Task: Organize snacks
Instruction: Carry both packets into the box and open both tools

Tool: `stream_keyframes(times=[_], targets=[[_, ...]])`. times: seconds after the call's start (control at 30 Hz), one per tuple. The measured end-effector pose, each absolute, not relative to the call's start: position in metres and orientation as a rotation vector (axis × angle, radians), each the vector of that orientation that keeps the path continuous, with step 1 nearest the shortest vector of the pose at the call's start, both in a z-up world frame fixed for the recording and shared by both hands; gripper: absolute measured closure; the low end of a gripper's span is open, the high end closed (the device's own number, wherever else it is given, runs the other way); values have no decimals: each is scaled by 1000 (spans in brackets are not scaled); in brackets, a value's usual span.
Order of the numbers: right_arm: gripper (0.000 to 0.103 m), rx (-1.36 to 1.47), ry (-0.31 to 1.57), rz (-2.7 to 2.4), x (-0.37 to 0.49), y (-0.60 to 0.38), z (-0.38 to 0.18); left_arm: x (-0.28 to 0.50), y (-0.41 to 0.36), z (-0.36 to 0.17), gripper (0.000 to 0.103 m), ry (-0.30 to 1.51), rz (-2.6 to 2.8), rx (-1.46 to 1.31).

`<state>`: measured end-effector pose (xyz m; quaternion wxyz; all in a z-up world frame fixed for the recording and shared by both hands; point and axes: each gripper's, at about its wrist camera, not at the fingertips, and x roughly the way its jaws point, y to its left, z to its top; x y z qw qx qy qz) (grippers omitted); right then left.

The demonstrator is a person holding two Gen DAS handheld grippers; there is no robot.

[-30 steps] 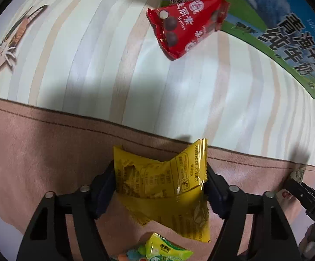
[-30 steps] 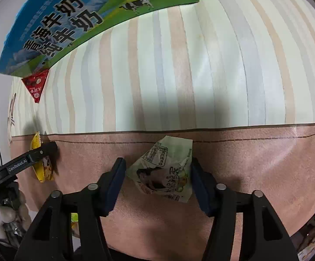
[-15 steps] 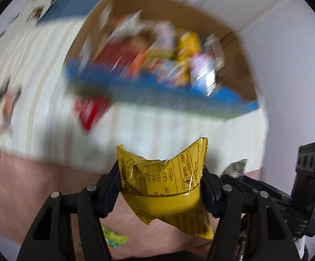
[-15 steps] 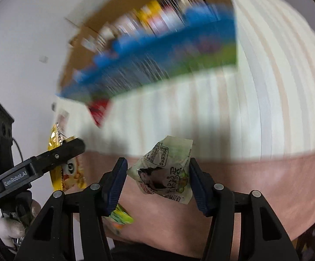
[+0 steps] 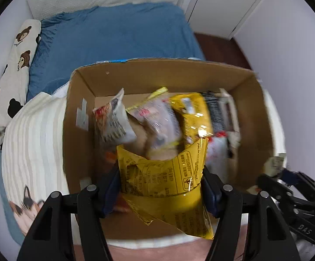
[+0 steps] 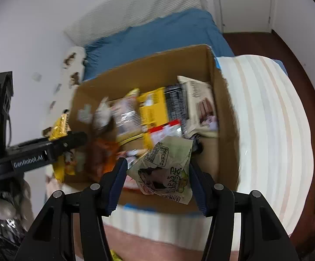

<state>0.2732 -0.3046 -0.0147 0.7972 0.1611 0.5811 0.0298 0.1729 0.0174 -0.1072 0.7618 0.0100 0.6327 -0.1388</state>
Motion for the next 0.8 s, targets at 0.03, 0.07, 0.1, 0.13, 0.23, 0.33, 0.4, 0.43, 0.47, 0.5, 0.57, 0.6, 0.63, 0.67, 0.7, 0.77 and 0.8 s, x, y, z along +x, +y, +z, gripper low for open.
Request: stream_keyframes(times=[0.03,0.07,0.1,0.13,0.23,0.33,0.4,0.43,0.47,0.5,0.57,0.6,0.63,0.67,0.7,0.77,0.8], targets=[[44,333,1265,49,281,-307,-21,183,15,-117,38,1399,-294,40],[44,324,1283,43,286,-308,-27,185,14,-128,37,1418,-290,56],[44,320,1316,33,290,-311,-37,194,12,-137,36,1451,-286,72],[40,328,1355,18,297,-314,-47,203,12,-148,36,1489,-272,78],[29,309,1429,-18,307,-315,-71,219,17,-169,23,1526,-242,63],[12,302,1433,-22,309,-315,-75,224,21,-175,11,1514,-231,54],[10,287,1432,-25,309,-313,-76,224,23,-180,10,1521,-241,40],[10,284,1433,-27,310,-312,-77,223,23,-183,10,1526,-239,30],[9,283,1433,-26,310,-311,-76,222,23,-185,10,1524,-243,32],[9,280,1432,-28,311,-311,-76,220,23,-185,10,1523,-244,40],[9,273,1421,-32,311,-311,-74,215,24,-187,10,1514,-221,63],[9,268,1415,-34,311,-310,-72,211,24,-186,10,1502,-218,64],[9,260,1410,-38,311,-309,-71,208,26,-185,10,1491,-215,59],[9,259,1406,-39,310,-309,-70,204,27,-184,10,1485,-213,53],[9,255,1402,-40,310,-307,-69,200,28,-183,10,1480,-217,44],[9,250,1394,-41,306,-305,-66,191,29,-180,10,1462,-217,36],[9,245,1394,-38,304,-304,-65,185,29,-177,10,1447,-218,33]])
